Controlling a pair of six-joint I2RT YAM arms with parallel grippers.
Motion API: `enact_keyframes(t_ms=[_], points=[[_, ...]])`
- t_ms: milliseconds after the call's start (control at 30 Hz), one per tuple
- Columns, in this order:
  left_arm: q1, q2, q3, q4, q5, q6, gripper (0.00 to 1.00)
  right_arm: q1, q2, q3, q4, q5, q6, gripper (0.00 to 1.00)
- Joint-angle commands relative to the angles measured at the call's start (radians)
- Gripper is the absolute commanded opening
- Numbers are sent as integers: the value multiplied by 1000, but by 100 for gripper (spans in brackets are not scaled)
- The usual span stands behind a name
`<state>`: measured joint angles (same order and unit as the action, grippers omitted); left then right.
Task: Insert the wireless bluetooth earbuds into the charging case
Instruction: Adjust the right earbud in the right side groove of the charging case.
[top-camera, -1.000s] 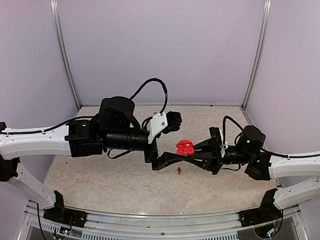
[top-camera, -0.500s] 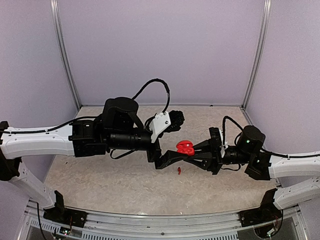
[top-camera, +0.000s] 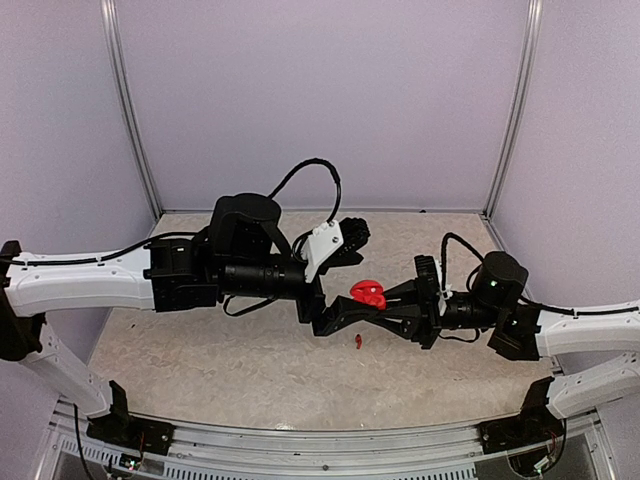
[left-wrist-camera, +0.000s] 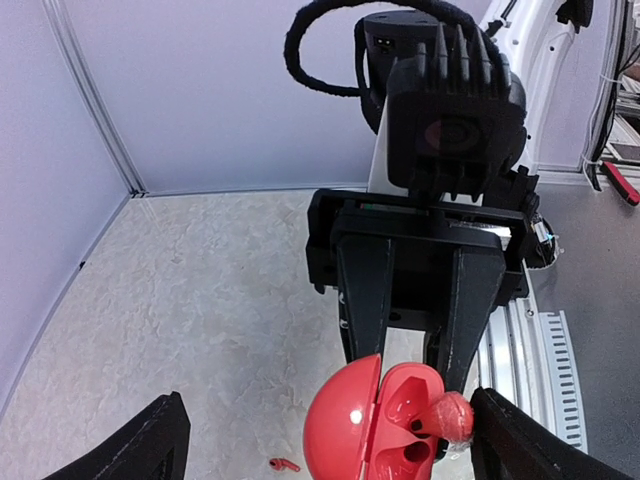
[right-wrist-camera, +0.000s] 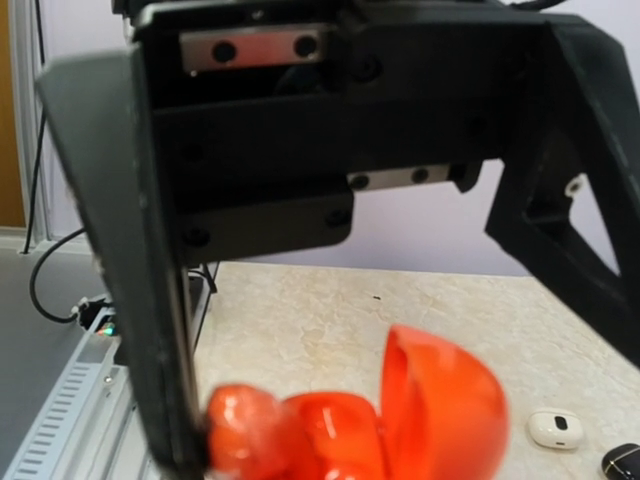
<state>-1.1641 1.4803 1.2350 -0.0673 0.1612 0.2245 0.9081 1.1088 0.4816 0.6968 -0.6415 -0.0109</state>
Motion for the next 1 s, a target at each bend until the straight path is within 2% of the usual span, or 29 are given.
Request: enact_keyframes(t_ms=[0,967], points=[[28,17,28,33,-23,-19,95,32,2,33,-3,-31,-24,0],[79,52,21,57,15,-88,94,66,-3,52,-20,-16,-42,0]])
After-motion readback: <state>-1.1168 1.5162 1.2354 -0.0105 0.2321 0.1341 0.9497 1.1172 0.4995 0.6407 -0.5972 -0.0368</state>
